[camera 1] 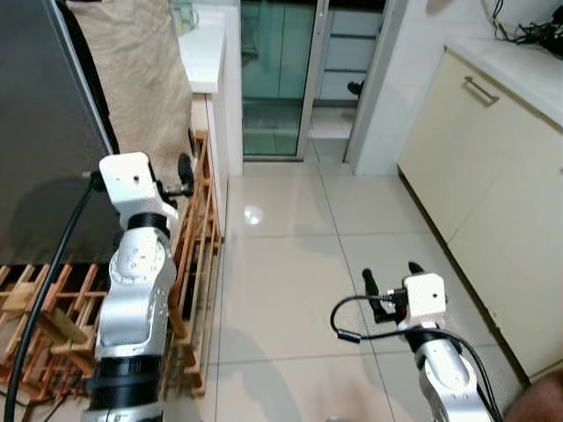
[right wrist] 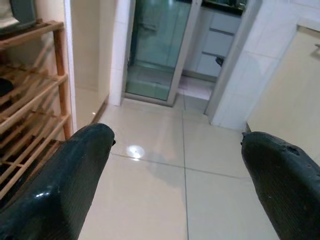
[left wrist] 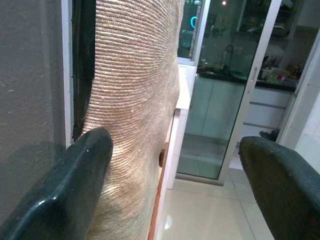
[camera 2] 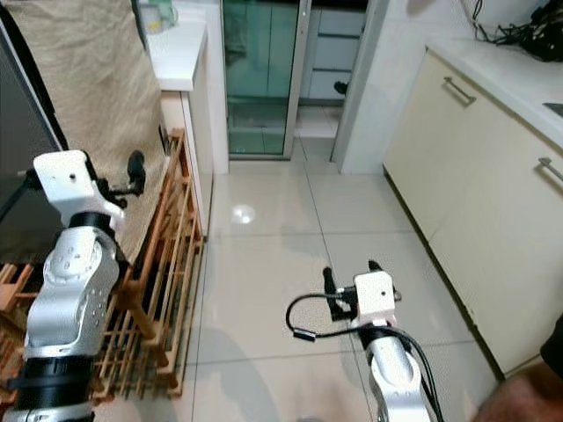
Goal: Restocking fridge
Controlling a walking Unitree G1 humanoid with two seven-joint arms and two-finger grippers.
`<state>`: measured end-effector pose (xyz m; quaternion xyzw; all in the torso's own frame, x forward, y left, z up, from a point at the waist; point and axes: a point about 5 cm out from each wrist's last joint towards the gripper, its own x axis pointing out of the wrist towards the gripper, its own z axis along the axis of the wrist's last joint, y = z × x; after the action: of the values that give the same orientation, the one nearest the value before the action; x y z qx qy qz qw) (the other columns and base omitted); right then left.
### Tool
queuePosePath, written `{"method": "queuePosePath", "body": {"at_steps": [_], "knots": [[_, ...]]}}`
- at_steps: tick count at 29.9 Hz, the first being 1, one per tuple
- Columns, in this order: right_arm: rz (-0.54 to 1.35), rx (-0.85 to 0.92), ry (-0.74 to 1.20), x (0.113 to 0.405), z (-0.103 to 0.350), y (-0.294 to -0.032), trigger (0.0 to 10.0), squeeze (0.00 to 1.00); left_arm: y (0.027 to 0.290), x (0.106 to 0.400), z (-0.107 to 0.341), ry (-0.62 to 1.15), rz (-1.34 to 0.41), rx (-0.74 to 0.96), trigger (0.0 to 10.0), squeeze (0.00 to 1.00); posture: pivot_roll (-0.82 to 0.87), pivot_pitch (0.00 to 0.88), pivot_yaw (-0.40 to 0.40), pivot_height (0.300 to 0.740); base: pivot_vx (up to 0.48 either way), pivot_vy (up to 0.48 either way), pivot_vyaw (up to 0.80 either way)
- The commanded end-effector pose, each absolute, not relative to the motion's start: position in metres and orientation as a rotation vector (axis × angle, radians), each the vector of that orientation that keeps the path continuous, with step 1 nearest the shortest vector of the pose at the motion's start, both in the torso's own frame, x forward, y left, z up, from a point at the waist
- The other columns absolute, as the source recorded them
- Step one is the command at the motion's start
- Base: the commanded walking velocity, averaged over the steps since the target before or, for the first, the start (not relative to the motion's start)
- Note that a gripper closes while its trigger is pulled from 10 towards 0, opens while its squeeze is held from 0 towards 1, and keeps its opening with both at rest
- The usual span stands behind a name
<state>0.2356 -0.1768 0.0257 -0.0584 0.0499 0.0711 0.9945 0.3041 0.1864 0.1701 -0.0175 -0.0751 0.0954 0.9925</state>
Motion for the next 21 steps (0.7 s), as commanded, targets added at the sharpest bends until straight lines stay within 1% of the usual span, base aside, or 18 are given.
{"method": "queuePosePath", "body": {"at_steps": [1,7,10,12,14,15,16,17,18,21], "knots": [[0.134,-0.116,0.095,0.237,0.025,-0.181,10.0,0.0,0.198,0.303,0.175,-0.165,0.253,-0.035,10.0,0.0,-0.12,0.0,-0.027,0.74,0.0,0.0,0.0],[0.138,-0.119,0.101,0.236,0.018,-0.182,10.0,0.0,0.197,0.301,0.178,-0.171,0.244,-0.039,10.0,0.0,-0.12,0.0,-0.025,0.74,0.0,0.0,0.0],[0.138,-0.122,0.094,0.236,0.017,-0.182,10.0,0.0,0.197,0.295,0.183,-0.171,0.244,-0.065,10.0,0.0,-0.13,0.0,-0.022,0.74,0.0,0.0,0.0],[0.138,-0.122,0.091,0.235,0.016,-0.181,10.0,0.0,0.194,0.288,0.186,-0.183,0.218,-0.052,10.0,0.0,-0.13,0.0,-0.022,0.74,0.0,0.0,0.0],[0.148,-0.124,0.091,0.235,0.015,-0.18,10.0,0.0,0.177,0.282,0.193,-0.221,0.103,-0.014,10.0,0.0,-0.11,0.0,-0.022,0.74,0.0,0.0,0.0],[0.148,-0.124,0.091,0.235,0.015,-0.18,10.0,0.0,0.177,0.282,0.193,-0.221,0.103,-0.014,10.0,0.0,-0.11,0.0,-0.022,0.74,0.0,0.0,0.0],[0.16,-0.125,0.081,0.233,0.017,-0.178,10.0,0.0,0.159,0.278,0.201,-0.28,-0.035,0.027,10.0,0.0,-0.11,0.0,-0.024,0.74,0.0,0.0,0.0],[0.16,-0.125,0.081,0.233,0.017,-0.178,10.0,0.0,0.159,0.278,0.201,-0.28,-0.035,0.027,10.0,0.0,-0.11,0.0,-0.024,0.74,0.0,0.0,0.0],[0.163,-0.125,0.062,0.233,0.022,-0.176,10.0,0.0,0.145,0.276,0.207,-0.332,-0.152,0.044,10.0,0.0,-0.1,0.0,-0.027,0.74,0.0,0.0,0.0],[0.169,-0.125,0.031,0.235,0.032,-0.172,10.0,0.0,0.144,0.276,0.212,-0.355,-0.155,0.026,10.0,0.0,-0.1,0.0,-0.026,0.74,0.0,0.0,0.0]]}}
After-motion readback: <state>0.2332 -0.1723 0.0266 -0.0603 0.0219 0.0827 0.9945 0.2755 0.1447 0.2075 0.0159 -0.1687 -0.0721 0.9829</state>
